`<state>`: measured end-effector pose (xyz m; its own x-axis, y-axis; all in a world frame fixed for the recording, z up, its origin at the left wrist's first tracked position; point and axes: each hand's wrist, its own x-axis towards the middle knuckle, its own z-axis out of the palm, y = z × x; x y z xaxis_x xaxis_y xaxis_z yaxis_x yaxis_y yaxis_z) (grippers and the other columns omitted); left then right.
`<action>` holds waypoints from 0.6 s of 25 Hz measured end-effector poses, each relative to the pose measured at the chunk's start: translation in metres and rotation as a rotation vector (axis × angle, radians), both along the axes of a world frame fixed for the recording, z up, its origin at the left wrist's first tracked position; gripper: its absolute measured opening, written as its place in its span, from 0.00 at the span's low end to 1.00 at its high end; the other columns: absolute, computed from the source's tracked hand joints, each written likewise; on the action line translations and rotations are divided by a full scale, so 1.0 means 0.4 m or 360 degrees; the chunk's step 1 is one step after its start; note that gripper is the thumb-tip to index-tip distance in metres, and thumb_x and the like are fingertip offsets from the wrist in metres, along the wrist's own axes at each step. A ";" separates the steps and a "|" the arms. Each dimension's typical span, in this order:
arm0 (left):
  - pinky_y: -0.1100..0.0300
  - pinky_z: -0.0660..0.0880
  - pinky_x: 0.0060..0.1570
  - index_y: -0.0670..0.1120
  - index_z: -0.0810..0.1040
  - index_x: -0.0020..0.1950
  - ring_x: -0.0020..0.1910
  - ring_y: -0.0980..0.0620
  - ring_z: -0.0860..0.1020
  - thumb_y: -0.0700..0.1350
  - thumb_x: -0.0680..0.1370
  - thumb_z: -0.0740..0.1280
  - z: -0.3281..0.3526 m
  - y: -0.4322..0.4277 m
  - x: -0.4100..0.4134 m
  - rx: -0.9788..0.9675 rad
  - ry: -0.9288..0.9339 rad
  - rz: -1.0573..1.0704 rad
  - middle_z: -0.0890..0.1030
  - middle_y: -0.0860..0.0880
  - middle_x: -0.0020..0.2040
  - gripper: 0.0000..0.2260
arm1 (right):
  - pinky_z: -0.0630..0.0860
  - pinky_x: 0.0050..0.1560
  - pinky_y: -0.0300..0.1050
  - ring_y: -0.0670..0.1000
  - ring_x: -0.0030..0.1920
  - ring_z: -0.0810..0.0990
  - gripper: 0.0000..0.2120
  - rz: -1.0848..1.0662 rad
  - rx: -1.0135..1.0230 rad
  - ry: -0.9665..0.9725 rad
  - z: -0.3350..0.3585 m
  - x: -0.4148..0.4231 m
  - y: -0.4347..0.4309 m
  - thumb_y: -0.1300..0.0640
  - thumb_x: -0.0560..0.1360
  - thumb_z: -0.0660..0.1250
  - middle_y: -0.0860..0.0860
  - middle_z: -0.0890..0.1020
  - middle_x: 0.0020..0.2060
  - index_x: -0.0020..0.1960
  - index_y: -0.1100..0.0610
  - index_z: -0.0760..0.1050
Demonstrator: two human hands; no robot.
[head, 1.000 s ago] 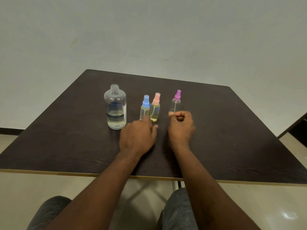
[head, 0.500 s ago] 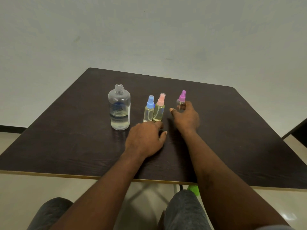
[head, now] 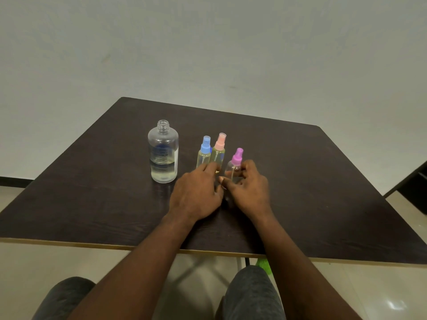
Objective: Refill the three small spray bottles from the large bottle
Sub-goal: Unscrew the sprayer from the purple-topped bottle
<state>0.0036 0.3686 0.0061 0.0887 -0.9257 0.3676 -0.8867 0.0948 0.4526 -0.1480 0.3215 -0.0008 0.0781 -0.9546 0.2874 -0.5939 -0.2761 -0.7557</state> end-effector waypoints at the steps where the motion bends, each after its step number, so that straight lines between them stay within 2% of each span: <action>1: 0.50 0.80 0.48 0.53 0.73 0.70 0.51 0.47 0.83 0.53 0.76 0.69 0.000 0.004 0.000 -0.0011 -0.0005 -0.0032 0.80 0.53 0.60 0.22 | 0.82 0.41 0.44 0.42 0.38 0.83 0.20 0.0063 -0.0032 -0.0013 0.000 0.000 0.007 0.47 0.72 0.80 0.43 0.85 0.44 0.57 0.48 0.75; 4: 0.52 0.79 0.44 0.53 0.72 0.70 0.49 0.48 0.82 0.52 0.74 0.69 0.001 0.009 0.002 -0.0025 -0.0025 -0.0125 0.78 0.53 0.62 0.24 | 0.80 0.43 0.35 0.42 0.42 0.84 0.18 0.0284 -0.0104 -0.0103 0.007 -0.002 0.023 0.51 0.72 0.81 0.42 0.85 0.45 0.58 0.48 0.78; 7: 0.56 0.74 0.42 0.52 0.75 0.65 0.47 0.48 0.81 0.51 0.76 0.66 0.003 0.010 0.006 -0.0084 0.0000 -0.0108 0.80 0.53 0.57 0.18 | 0.83 0.49 0.40 0.44 0.47 0.86 0.16 0.0446 -0.0160 -0.0219 0.007 -0.005 0.028 0.52 0.75 0.78 0.44 0.87 0.47 0.62 0.49 0.81; 9: 0.55 0.76 0.44 0.53 0.75 0.67 0.49 0.48 0.82 0.53 0.78 0.66 0.001 0.010 0.007 -0.0127 0.0006 -0.0097 0.80 0.52 0.57 0.18 | 0.84 0.47 0.44 0.46 0.46 0.86 0.13 0.0401 -0.0163 -0.0315 0.004 -0.006 0.024 0.49 0.77 0.76 0.46 0.87 0.46 0.59 0.51 0.83; 12: 0.53 0.79 0.49 0.54 0.73 0.74 0.55 0.49 0.82 0.59 0.78 0.72 -0.003 0.010 0.004 -0.0157 -0.0058 -0.0064 0.81 0.52 0.62 0.26 | 0.84 0.43 0.46 0.49 0.43 0.86 0.11 0.0241 -0.0125 -0.0537 0.005 -0.014 0.016 0.47 0.77 0.74 0.50 0.86 0.44 0.55 0.53 0.82; 15: 0.54 0.80 0.48 0.56 0.70 0.71 0.55 0.51 0.82 0.63 0.76 0.73 -0.010 0.005 0.002 -0.0199 -0.0045 -0.0002 0.83 0.54 0.60 0.27 | 0.80 0.40 0.39 0.48 0.42 0.85 0.08 0.0152 -0.0029 -0.0705 0.007 -0.022 0.008 0.51 0.78 0.75 0.51 0.86 0.44 0.53 0.54 0.81</action>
<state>0.0046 0.3704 0.0020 0.0757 -0.8727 0.4824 -0.8987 0.1499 0.4121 -0.1570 0.3248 0.0021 0.0314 -0.9435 0.3298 -0.1857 -0.3298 -0.9256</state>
